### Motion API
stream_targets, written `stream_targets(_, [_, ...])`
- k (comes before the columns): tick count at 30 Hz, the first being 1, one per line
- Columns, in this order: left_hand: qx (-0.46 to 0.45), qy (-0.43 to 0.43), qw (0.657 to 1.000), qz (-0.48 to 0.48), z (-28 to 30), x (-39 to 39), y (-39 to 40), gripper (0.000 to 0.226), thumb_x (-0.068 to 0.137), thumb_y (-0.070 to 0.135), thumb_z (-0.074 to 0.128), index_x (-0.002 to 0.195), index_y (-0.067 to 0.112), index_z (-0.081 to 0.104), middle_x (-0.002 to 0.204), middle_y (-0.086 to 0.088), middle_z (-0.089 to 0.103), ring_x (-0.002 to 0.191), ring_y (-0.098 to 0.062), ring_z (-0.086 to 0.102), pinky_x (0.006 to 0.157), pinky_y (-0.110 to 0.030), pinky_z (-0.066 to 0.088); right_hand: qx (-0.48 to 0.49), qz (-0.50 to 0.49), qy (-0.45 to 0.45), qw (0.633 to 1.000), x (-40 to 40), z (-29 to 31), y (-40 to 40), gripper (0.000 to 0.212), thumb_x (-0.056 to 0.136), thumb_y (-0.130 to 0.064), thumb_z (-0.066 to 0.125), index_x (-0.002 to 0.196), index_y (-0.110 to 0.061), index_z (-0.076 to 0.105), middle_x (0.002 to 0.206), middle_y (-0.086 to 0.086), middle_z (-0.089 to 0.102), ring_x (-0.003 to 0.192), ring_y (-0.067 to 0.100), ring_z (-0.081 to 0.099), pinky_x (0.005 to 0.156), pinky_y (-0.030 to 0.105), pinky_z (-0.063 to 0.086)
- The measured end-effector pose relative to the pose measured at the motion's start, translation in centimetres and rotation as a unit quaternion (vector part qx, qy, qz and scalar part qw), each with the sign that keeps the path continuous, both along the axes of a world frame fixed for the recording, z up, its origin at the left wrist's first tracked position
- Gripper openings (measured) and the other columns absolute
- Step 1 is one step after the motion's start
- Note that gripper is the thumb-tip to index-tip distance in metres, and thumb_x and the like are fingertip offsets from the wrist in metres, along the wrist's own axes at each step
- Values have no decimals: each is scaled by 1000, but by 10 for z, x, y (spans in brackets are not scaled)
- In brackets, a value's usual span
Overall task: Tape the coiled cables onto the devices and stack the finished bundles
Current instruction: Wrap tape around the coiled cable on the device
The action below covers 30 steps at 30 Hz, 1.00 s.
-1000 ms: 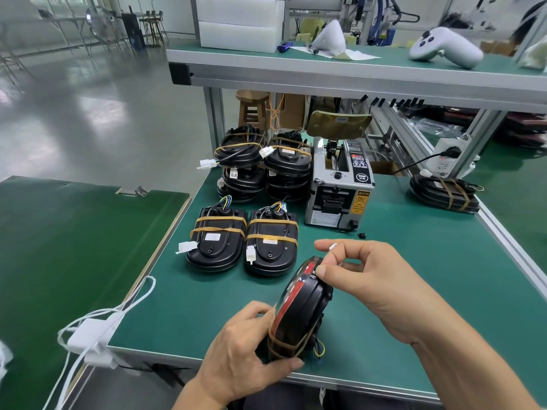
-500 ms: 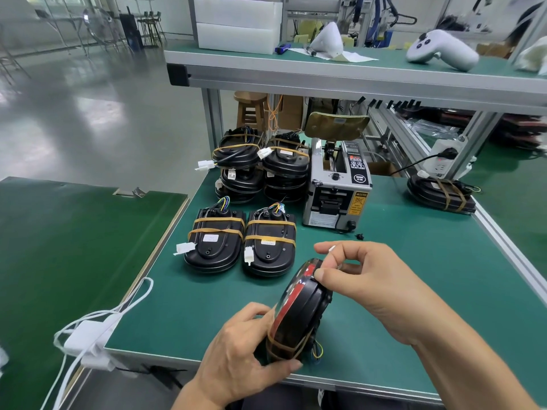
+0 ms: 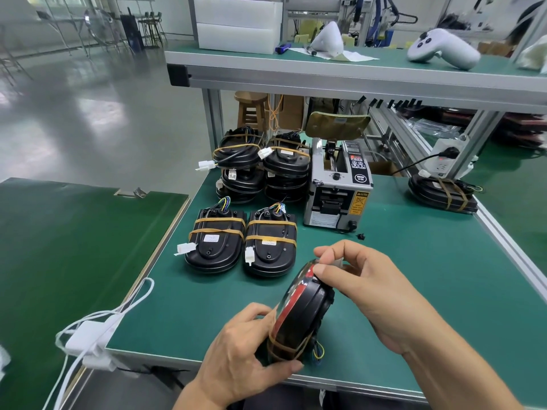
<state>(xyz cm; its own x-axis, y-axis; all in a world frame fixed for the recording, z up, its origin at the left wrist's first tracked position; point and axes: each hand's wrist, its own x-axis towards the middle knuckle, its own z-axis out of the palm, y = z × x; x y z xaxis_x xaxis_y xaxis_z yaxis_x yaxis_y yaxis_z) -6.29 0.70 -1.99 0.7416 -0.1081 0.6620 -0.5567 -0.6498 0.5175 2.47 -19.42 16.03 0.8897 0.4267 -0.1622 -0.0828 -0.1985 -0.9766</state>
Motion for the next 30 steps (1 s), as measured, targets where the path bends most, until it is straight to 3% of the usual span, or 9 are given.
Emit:
stream_targets(3, [-2, -9, 1000, -6, 2, 0, 0, 49, 89, 44, 90, 123, 19, 65, 87, 4, 68, 103, -21, 65, 77, -38, 58, -9, 4, -23, 1000, -2, -4, -1, 19, 84, -18, 85, 82, -25, 68, 111, -6, 73, 87, 10, 70, 76, 11, 51])
stream_targets(8, [3, -18, 1000, -13, 3, 1, -1, 49, 89, 45, 90, 122, 29, 57, 85, 7, 63, 100, -15, 61, 74, -36, 57, -83, 44, -76, 993, -8, -7, -7, 48, 56, -56, 82, 98, -43, 64, 112, -23, 67, 105, 1, 66, 90, 23, 51])
stream_targets(12, [5, -11, 1000, -9, 4, 0, 0, 50, 90, 45, 89, 125, 32, 56, 87, 5, 68, 102, -20, 64, 75, -37, 58, -83, 53, -85, 992, -11, -7, -5, 58, 56, -59, 84, 108, -43, 64, 115, -14, 67, 115, 3, 61, 99, 30, 47])
stream_targets(17, [7, -9, 1000, -4, 2, 0, -1, 49, 90, 46, 89, 124, 27, 58, 86, 3, 67, 101, -20, 64, 74, -37, 57, -13, 15, -46, 999, -5, -8, -3, 13, 84, -29, 84, 89, -32, 72, 107, -10, 77, 98, 11, 72, 85, 25, 48])
stream_targets(19, [8, -9, 1000, -5, 0, 0, 0, 50, 90, 46, 89, 125, 26, 59, 87, 3, 67, 102, -20, 64, 75, -37, 58, -13, -5, -52, 999, -3, -12, -1, 17, 94, -17, 74, 85, -31, 73, 108, -1, 76, 87, 12, 71, 85, 26, 50])
stream_targets(23, [-2, -3, 1000, -2, -2, 0, 0, 46, 89, 45, 90, 119, 24, 63, 88, 4, 68, 101, -19, 65, 74, -36, 58, -8, -12, -64, 998, -4, -14, -3, 13, 102, -37, 63, 99, -38, 76, 113, 16, 70, 91, 20, 63, 104, 50, 49])
stream_targets(26, [-10, -11, 1000, 5, 1, 0, 1, 37, 91, 47, 86, 99, 19, 64, 92, 7, 63, 93, -13, 61, 69, -33, 57, -19, 21, -108, 994, -10, -14, -10, 51, 86, -64, 63, 136, -61, 56, 134, 13, 63, 116, 23, 66, 110, 49, 48])
stream_targets(28, [-10, -10, 1000, 6, 4, 1, 0, 40, 92, 48, 85, 94, 12, 69, 96, 7, 63, 89, -16, 63, 69, -33, 57, -23, 51, -130, 990, -17, -20, -11, 92, 73, -65, 75, 150, -70, 24, 153, -21, 49, 131, 0, 57, 112, 31, 40])
stream_targets(30, [-6, -1, 1000, 3, 7, 0, -1, 42, 91, 50, 86, 103, 11, 73, 99, 10, 63, 88, -17, 66, 70, -31, 58, -53, 66, -130, 988, -26, -28, -7, 124, 59, -66, 85, 147, -76, -2, 156, -39, 32, 143, -12, 37, 114, 27, 33])
